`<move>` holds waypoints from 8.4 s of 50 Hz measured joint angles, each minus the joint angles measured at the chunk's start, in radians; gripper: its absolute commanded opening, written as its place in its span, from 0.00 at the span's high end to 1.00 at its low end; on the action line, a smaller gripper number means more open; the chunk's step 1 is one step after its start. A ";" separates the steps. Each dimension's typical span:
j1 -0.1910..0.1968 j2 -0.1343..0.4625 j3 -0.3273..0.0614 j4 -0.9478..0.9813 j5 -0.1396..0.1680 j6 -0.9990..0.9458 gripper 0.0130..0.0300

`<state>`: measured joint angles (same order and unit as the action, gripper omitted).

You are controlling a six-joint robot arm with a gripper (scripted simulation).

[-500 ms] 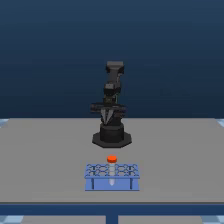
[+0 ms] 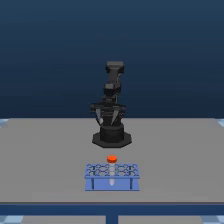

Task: Pick up the centrifuge tube on the rack

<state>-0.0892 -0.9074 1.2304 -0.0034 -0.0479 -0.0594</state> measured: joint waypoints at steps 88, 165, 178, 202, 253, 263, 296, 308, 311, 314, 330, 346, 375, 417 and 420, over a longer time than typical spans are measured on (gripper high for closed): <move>0.081 0.602 -0.331 0.105 -0.074 -0.057 0.00; 0.089 0.810 -0.368 0.005 -0.176 0.058 0.00; 0.089 0.812 -0.367 0.005 -0.192 0.058 1.00; 0.089 0.812 -0.367 0.005 -0.193 0.058 1.00; 0.089 0.690 -0.445 0.009 -0.002 0.053 1.00; 0.089 0.685 -0.450 0.031 0.013 0.034 1.00; 0.089 0.673 -0.461 -0.056 0.039 0.111 1.00; 0.089 0.670 -0.465 -0.115 0.046 0.170 1.00; 0.089 0.669 -0.466 -0.123 0.048 0.179 1.00; 0.089 0.669 -0.466 -0.128 0.049 0.185 1.00; 0.089 0.665 -0.470 -0.107 0.057 0.171 1.00; 0.089 0.659 -0.476 -0.025 0.067 0.095 1.00; 0.089 0.646 -0.492 -0.007 0.095 0.068 1.00; 0.089 0.603 -0.555 0.001 0.201 0.062 1.00; 0.089 0.603 -0.555 0.001 0.203 0.062 1.00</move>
<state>-0.0001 -0.3043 0.6754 -0.0024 0.1547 0.0021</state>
